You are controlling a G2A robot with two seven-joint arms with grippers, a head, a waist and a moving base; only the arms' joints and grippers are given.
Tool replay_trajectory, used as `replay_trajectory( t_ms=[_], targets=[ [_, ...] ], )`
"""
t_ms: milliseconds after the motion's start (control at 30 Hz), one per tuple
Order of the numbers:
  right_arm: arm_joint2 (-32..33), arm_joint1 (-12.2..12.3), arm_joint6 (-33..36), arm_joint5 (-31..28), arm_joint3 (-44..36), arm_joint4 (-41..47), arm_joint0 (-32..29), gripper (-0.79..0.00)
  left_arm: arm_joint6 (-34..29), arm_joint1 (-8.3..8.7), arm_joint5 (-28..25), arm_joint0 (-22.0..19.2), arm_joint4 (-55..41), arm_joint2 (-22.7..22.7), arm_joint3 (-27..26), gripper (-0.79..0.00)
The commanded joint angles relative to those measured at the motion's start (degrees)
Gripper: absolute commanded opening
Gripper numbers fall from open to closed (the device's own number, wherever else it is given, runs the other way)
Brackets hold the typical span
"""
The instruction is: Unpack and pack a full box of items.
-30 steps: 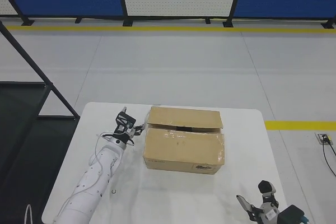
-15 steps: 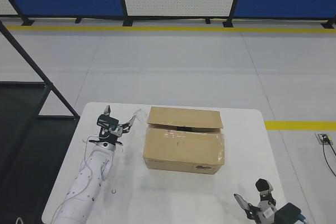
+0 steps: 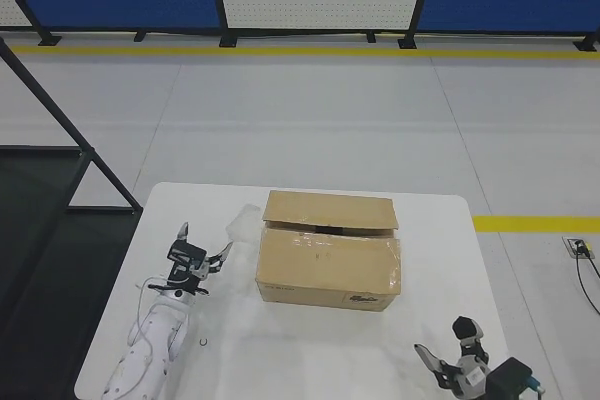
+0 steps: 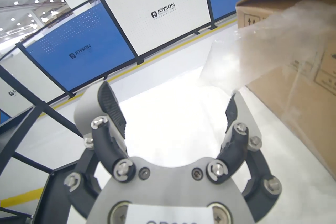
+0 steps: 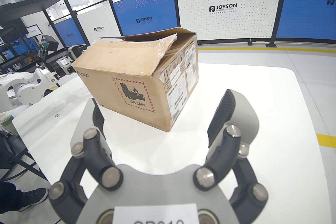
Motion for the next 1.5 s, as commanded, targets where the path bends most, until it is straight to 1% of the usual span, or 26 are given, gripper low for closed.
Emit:
replay_trajectory(
  t_ms=[0, 167, 300, 533, 667, 767, 933, 1000, 1067, 1200, 1333, 1467],
  targets=[
    [-0.3, 0.0, 0.3, 0.0, -0.1, -0.1, 0.3, 0.000, -0.3, 0.13, 0.1, 0.6, 1.7, 0.3, -0.1, 0.000],
    [-0.6, 0.0, 0.7, 0.0, -0.3, -0.5, 0.7, 0.000, -1.6, -0.06, -0.3, -0.3, 3.6, 1.8, 1.1, 0.000],
    [-0.5, 0.0, 0.2, 0.3, -0.5, -0.7, 0.1, 0.000, -3.5, -0.64, -1.4, -3.1, 4.3, 4.0, 4.4, 0.000],
    [-0.2, 0.0, -1.1, 0.7, -0.5, -0.8, -1.2, 0.000, -2.7, -2.12, -0.9, -7.9, 4.3, 7.9, 10.3, 0.000],
    [-0.4, 0.0, -1.4, 1.1, -0.8, -1.2, -1.7, 0.000, -2.4, -3.11, 1.7, -10.8, 3.6, 9.4, 13.2, 0.000],
    [-0.3, 0.0, -1.7, 1.3, -1.0, -1.3, -2.1, 0.000, -1.3, -3.87, 5.2, -12.6, 2.6, 10.1, 15.1, 0.000],
    [-0.1, 0.0, -2.2, 1.4, -1.1, -1.3, -2.6, 0.000, 1.9, -4.74, 10.4, -14.0, -0.6, 9.6, 17.3, 0.000],
    [-0.2, 0.0, -2.3, 1.3, -1.1, -1.3, -2.6, 0.000, 3.9, -4.72, 13.9, -14.1, 0.5, 9.4, 17.6, 0.000],
    [-0.3, 0.1, -2.1, 1.1, -1.1, -1.4, -2.4, 0.000, 5.4, -4.68, 15.7, -13.8, 0.0, 8.7, 17.5, 0.000],
    [-0.5, 0.1, -1.4, 0.6, -1.1, -1.7, -1.6, 0.000, 7.2, -4.33, 18.0, -12.9, -0.9, 6.9, 16.3, 0.000],
    [-0.8, 0.2, -0.3, 0.1, -1.2, -2.0, -0.8, 0.000, 8.4, -3.96, 20.3, -11.5, -1.8, 4.9, 14.1, 0.000],
    [-0.9, 0.2, 0.3, -0.1, -1.3, -2.1, -0.3, 0.000, 9.0, -3.57, 21.3, -10.1, -2.5, 3.1, 11.3, 0.000]
  ],
)
